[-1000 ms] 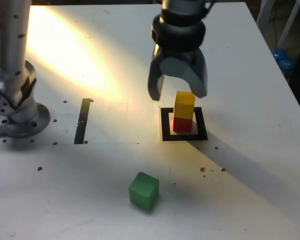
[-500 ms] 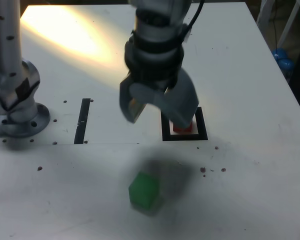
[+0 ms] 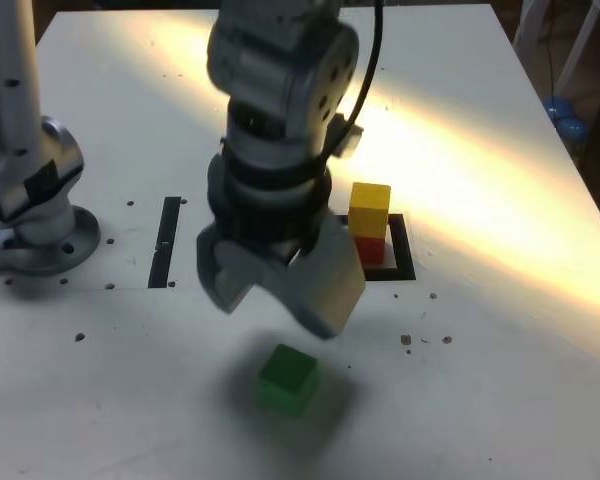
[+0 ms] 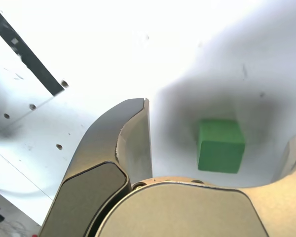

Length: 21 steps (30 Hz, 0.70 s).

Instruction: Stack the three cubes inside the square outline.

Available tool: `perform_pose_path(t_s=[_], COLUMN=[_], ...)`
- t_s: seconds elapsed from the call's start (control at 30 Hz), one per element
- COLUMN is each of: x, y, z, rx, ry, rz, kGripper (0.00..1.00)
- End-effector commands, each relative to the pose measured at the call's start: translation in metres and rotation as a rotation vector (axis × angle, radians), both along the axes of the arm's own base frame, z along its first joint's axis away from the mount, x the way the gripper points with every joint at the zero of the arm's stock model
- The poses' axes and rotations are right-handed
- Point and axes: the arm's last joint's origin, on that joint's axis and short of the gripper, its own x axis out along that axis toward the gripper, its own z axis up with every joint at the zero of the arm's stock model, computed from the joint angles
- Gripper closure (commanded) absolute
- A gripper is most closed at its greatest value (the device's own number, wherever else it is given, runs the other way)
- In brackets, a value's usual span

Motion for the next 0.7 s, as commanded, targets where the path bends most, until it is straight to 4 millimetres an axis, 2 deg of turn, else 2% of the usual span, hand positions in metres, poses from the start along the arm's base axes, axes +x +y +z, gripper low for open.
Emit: perform_pose_path(t_s=[0.0,0.27,0.67], x=[-0.001,-0.002,0.011], y=[-0.007,-0.026,-0.048], z=[-0.008,-0.025,-0.042], rx=[-0.002,-0.013,-0.024], ry=[0.013,0.041,0.048], rz=[-0.008,-0.034,-0.055], kGripper=[0.03,0.06,0.13])
